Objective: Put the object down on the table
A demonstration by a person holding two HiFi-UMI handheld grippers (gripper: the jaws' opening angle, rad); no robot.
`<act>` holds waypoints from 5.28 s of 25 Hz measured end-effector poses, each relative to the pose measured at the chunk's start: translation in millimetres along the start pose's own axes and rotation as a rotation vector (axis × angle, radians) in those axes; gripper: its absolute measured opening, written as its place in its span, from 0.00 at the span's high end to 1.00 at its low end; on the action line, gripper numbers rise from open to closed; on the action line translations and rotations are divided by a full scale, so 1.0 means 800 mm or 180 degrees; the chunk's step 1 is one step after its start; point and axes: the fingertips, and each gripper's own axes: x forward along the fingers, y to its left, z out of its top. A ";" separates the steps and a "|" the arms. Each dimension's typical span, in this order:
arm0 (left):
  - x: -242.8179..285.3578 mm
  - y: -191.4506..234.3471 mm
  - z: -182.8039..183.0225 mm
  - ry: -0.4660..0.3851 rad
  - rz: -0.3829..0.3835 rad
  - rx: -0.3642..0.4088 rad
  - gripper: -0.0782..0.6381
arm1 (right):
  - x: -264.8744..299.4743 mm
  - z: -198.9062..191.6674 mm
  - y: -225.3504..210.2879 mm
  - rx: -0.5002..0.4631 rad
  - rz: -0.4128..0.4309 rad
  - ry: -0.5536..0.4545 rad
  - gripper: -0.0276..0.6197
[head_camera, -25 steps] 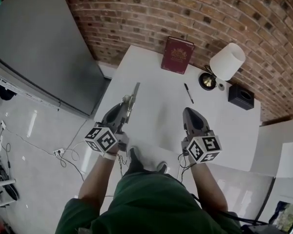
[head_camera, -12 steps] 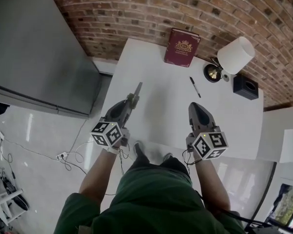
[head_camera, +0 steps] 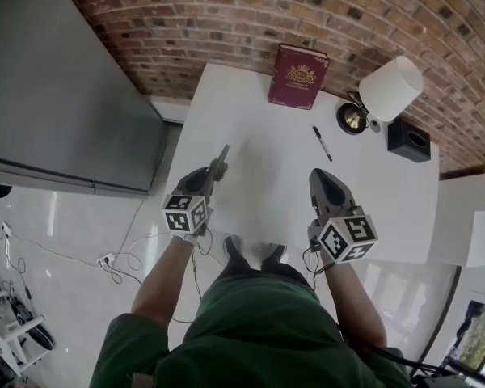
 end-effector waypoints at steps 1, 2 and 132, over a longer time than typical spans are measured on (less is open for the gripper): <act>0.005 0.002 -0.005 0.0043 0.0036 0.0071 0.84 | 0.001 -0.001 -0.003 0.0017 0.0002 0.0017 0.95; 0.009 0.003 -0.010 0.0081 0.0072 0.0138 0.84 | 0.001 -0.003 -0.006 0.0029 0.0005 0.0032 0.95; -0.085 -0.235 0.273 -0.1243 0.0072 0.1022 0.86 | -0.012 0.171 0.041 -0.0207 0.0742 -0.0896 0.95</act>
